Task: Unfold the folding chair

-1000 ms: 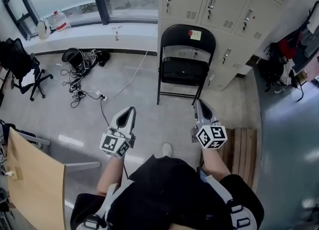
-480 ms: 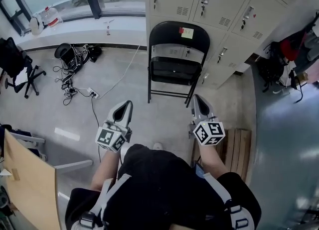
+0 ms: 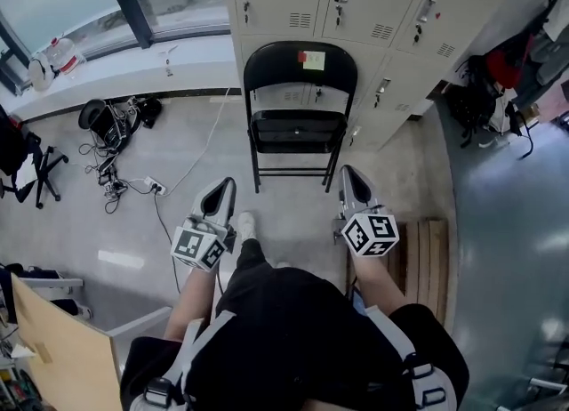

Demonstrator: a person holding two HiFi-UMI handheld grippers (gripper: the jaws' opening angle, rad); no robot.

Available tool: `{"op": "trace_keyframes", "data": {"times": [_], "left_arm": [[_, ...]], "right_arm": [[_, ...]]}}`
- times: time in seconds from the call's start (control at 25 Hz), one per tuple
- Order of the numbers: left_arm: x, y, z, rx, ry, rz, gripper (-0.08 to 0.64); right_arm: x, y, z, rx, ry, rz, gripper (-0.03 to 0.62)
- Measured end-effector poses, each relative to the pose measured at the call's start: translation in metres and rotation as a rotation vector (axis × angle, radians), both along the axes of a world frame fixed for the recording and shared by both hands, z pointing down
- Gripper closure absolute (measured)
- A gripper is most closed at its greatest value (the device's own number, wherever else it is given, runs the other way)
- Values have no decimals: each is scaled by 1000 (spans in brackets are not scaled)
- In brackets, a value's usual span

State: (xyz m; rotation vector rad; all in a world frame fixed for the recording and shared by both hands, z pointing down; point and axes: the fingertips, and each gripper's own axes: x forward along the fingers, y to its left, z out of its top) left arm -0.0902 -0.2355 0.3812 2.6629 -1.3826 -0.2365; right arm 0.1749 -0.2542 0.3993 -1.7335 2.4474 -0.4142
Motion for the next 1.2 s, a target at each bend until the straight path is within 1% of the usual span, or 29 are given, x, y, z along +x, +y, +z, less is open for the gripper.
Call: {"op": "trace_keyframes", "data": {"times": [0.2, 0.36, 0.6, 0.72, 0.92, 1.04, 1.2], "left_arm": [[-4, -51, 6, 9, -4, 38, 561], [-13, -97, 8, -2, -9, 64, 561], [-29, -165, 8, -11, -23, 103, 561], [-36, -194, 13, -26, -34, 140, 561], [-45, -241, 28, -43, -73, 208, 561], [-42, -262, 45, -65, -96, 258, 561], [-35, -291, 62, -71, -126, 313, 561]], "right_arm": [[-11, -42, 7, -26, -3, 26, 588], [-28, -85, 12, -56, -46, 38, 588], [-54, -148, 19, -90, -41, 56, 588], [-65, -173, 30, -127, -63, 86, 588], [-78, -202, 55, -207, -89, 147, 588], [-80, -209, 72, -257, -92, 191, 588], [-82, -227, 92, -309, -110, 249, 588]]}}
